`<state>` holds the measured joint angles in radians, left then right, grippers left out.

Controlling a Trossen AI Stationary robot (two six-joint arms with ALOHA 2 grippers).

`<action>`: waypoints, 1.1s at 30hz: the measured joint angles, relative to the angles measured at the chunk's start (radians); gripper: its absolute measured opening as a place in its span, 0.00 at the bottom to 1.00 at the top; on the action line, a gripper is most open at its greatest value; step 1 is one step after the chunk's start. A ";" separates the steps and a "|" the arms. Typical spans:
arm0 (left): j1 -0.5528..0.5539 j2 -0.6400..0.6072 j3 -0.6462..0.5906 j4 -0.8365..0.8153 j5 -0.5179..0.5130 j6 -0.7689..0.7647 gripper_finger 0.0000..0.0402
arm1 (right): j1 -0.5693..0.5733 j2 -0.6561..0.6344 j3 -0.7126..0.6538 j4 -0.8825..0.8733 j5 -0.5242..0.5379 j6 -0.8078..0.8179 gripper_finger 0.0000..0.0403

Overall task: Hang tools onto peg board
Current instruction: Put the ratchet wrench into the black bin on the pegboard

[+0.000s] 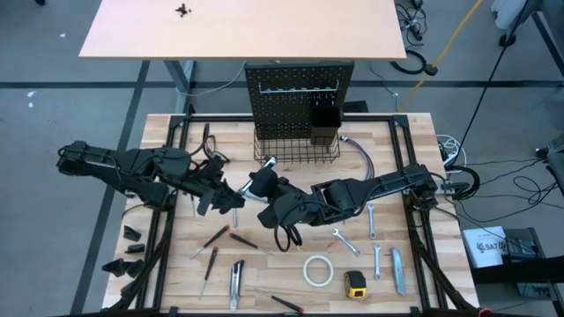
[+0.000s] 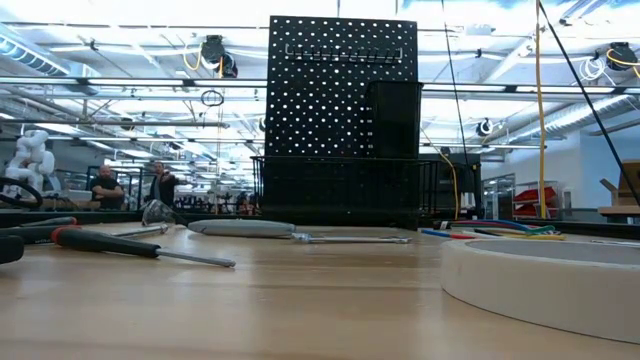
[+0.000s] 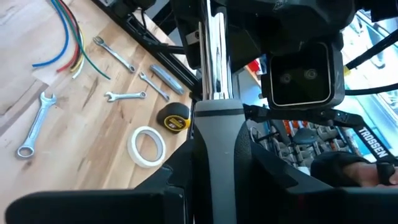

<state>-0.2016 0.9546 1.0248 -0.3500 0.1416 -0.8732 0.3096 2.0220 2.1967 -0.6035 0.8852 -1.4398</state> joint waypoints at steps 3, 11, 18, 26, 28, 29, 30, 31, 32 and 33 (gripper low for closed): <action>-0.001 -0.001 0.000 -0.001 -0.014 0.015 0.24 | 0.000 0.000 0.000 0.006 -0.001 0.021 0.20; 0.066 -0.028 0.001 -0.001 -0.026 0.030 0.24 | 0.016 -0.005 0.000 0.107 0.032 0.144 0.54; 0.198 -0.120 0.002 -0.068 -0.044 0.110 0.24 | 0.058 -0.106 -0.001 0.101 0.027 0.454 0.62; 0.254 -0.266 0.004 -0.067 -0.234 0.409 0.24 | -0.050 -0.288 0.000 -0.062 -0.474 1.239 0.59; 0.254 -0.279 0.004 -0.041 -0.287 0.495 0.24 | -0.094 -0.290 0.000 -0.051 -0.589 1.318 0.59; 0.254 -0.281 0.004 -0.008 -0.302 0.539 0.24 | -0.114 -0.287 -0.001 -0.047 -0.639 1.335 0.59; 0.254 -0.281 0.004 0.029 -0.306 0.579 0.24 | -0.132 -0.281 -0.001 -0.032 -0.679 1.347 0.59; 0.254 -0.279 0.004 0.066 -0.306 0.616 0.24 | -0.149 -0.273 -0.001 0.000 -0.711 1.357 0.59; 0.254 -0.275 0.004 0.103 -0.304 0.651 0.24 | -0.164 -0.265 -0.001 0.031 -0.746 1.360 0.59; 0.253 -0.269 0.004 0.142 -0.296 0.683 0.24 | -0.179 -0.256 -0.001 0.068 -0.769 1.361 0.59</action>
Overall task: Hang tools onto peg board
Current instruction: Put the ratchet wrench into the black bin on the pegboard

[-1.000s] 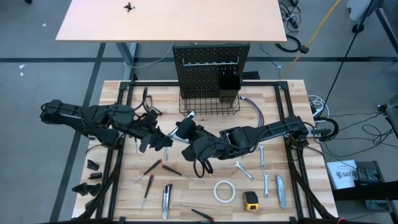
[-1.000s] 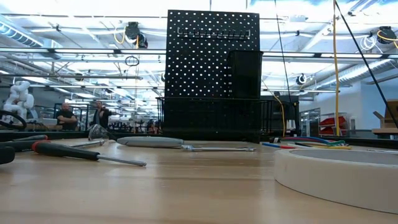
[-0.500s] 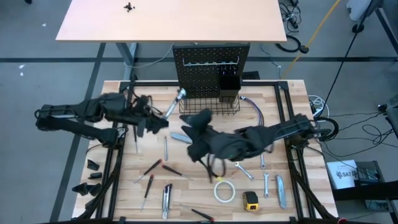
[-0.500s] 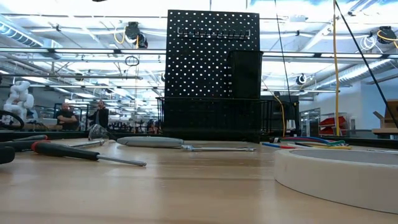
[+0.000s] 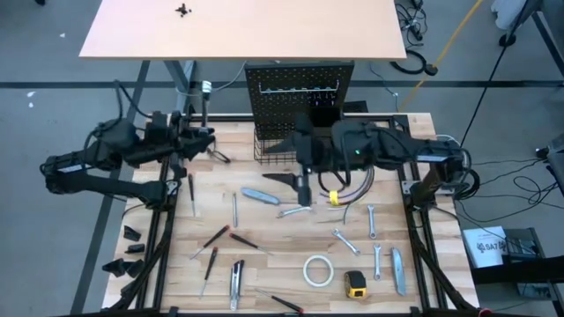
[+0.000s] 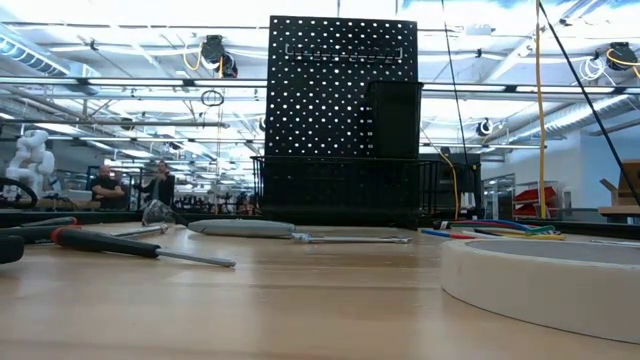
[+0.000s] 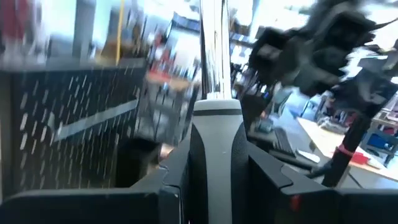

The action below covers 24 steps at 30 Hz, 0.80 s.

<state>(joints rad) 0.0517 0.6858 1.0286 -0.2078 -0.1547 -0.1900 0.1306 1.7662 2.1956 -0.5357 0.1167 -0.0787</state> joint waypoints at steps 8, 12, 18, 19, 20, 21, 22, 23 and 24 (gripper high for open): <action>-0.016 0.065 0.000 0.198 0.087 0.102 0.24 | -0.074 0.086 0.000 0.337 -0.046 0.007 0.58; -0.042 0.125 0.000 0.231 0.112 0.124 0.24 | -0.108 0.117 0.000 0.423 -0.076 0.049 0.58; -0.071 0.192 0.000 0.293 0.121 0.153 0.24 | -0.140 0.125 -0.001 0.430 -0.100 0.097 0.58; -0.073 0.198 0.000 0.302 0.122 0.154 0.24 | -0.143 0.125 -0.001 0.428 -0.103 0.097 0.58; -0.074 0.204 0.000 0.308 0.123 0.154 0.24 | -0.144 0.126 -0.001 0.431 -0.118 0.098 0.58; -0.074 0.210 0.000 0.315 0.123 0.155 0.24 | -0.146 0.126 -0.001 0.436 -0.127 0.101 0.58; -0.074 0.217 0.000 0.320 0.123 0.155 0.24 | -0.145 0.126 -0.001 0.441 -0.137 0.102 0.58; -0.074 0.226 0.000 0.330 0.123 0.157 0.24 | -0.143 0.126 -0.001 0.444 -0.145 0.102 0.58; -0.075 0.237 0.000 0.344 0.123 0.166 0.24 | -0.143 0.126 -0.001 0.444 -0.146 0.102 0.58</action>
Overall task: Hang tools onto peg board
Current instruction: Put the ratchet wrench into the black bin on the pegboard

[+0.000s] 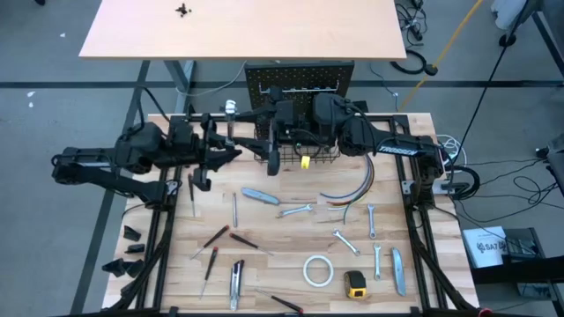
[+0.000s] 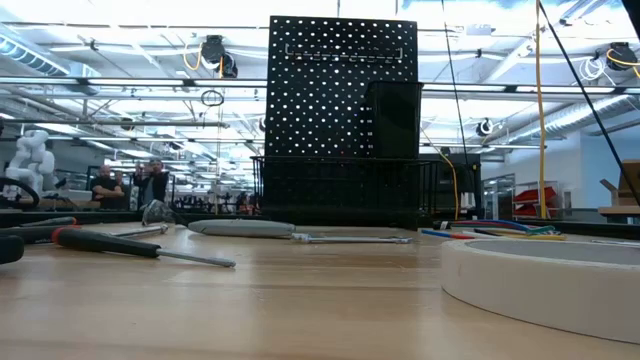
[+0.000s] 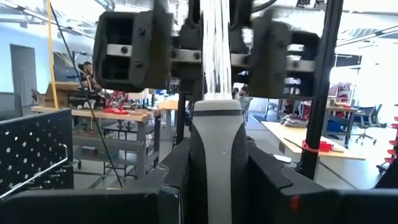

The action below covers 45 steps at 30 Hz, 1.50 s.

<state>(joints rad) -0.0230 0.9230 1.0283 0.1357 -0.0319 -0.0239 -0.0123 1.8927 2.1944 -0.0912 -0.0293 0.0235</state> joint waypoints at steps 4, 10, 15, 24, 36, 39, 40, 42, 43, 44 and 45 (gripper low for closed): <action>-0.001 0.037 0.000 0.021 0.000 0.009 0.24 | 0.000 0.000 0.000 -0.002 -0.004 0.006 0.58; -0.001 0.046 0.000 0.045 0.000 0.014 0.24 | 0.000 0.000 0.000 -0.023 -0.003 0.011 0.52; 0.003 0.045 0.000 0.043 0.000 0.015 0.24 | 0.000 0.000 0.000 -0.021 -0.003 0.009 0.36; 0.003 0.045 0.000 0.036 0.001 0.043 0.24 | 0.000 0.000 0.000 -0.004 -0.003 0.000 0.10; 0.003 -0.064 0.000 -0.223 -0.196 0.054 0.82 | 0.028 -0.111 0.000 -0.215 0.181 -0.056 0.10; 0.003 -0.129 0.000 -0.336 -0.240 0.010 0.87 | 0.050 -0.147 0.000 -0.324 0.261 -0.067 0.10; 0.003 -0.150 0.000 -0.363 -0.255 0.003 0.87 | 0.056 -0.157 0.000 -0.363 0.281 -0.067 0.10; 0.003 -0.190 0.000 -0.410 -0.287 -0.020 0.87 | 0.067 -0.184 -0.012 -0.419 0.315 -0.066 0.10; 0.003 -0.207 0.000 -0.421 -0.296 -0.023 0.86 | 0.073 -0.206 -0.031 -0.427 0.339 -0.066 0.10; 0.003 -0.224 0.000 -0.430 -0.308 -0.024 0.86 | 0.079 -0.233 -0.062 -0.430 0.370 -0.065 0.10; 0.003 -0.238 0.000 -0.439 -0.321 -0.024 0.85 | 0.085 -0.266 -0.100 -0.425 0.403 -0.062 0.10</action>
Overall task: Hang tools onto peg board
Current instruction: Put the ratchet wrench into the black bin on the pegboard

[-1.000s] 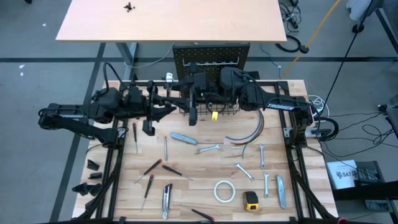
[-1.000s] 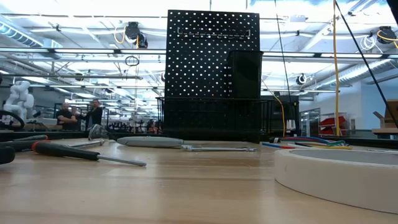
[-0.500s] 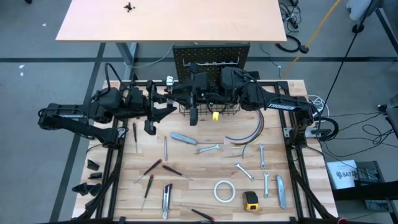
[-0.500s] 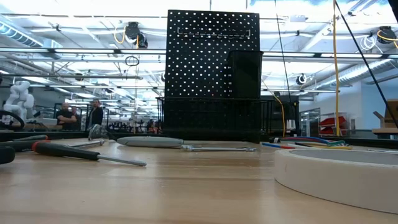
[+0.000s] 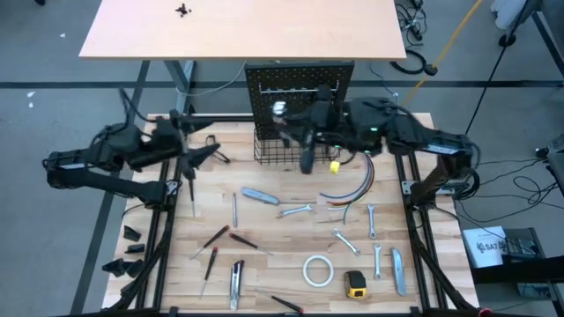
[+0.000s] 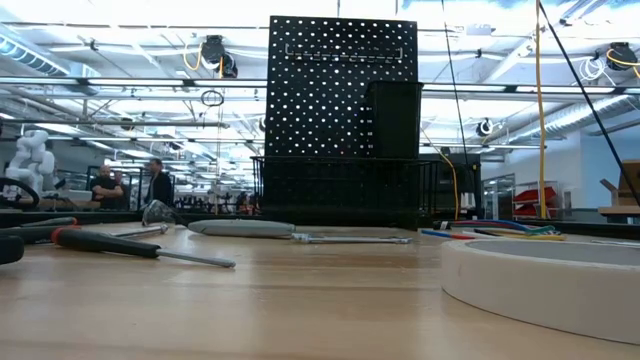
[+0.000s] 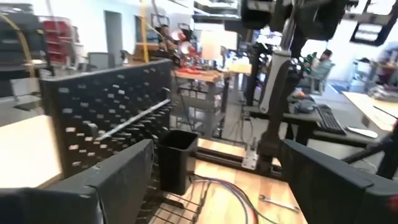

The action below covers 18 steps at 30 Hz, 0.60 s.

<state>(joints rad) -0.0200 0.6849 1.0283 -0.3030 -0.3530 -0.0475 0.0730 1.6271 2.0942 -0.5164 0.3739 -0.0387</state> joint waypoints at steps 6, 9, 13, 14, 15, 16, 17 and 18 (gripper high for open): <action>0.000 -0.059 0.000 -0.002 -0.043 -0.023 0.83 | 0.017 -0.277 -0.453 0.264 0.160 0.057 0.10; 0.000 -0.063 0.000 -0.002 -0.049 -0.024 0.83 | 0.017 -0.424 -0.725 0.486 0.235 0.099 0.10; 0.000 -0.053 0.000 -0.001 -0.083 -0.024 0.83 | 0.012 -0.533 -0.987 0.774 0.340 0.061 0.10; 0.000 -0.049 0.000 0.000 -0.089 -0.024 0.83 | 0.010 -0.548 -1.032 0.821 0.375 0.042 0.10; 0.000 -0.044 0.000 -0.001 -0.093 -0.024 0.83 | 0.006 -0.558 -1.068 0.861 0.407 0.020 0.10; 0.000 -0.040 0.000 -0.001 -0.093 -0.024 0.83 | 0.000 -0.564 -1.099 0.895 0.440 -0.001 0.10; 0.000 -0.033 0.000 0.000 -0.093 -0.025 0.83 | -0.009 -0.570 -1.129 0.928 0.465 -0.017 0.10; 0.000 -0.025 0.000 0.003 -0.092 -0.026 0.83 | -0.019 -0.575 -1.158 0.955 0.476 -0.026 0.10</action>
<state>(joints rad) -0.0200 0.6596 1.0283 -0.3000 -0.4454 -0.0731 0.0541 1.0522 0.9359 0.4390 0.8499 -0.0647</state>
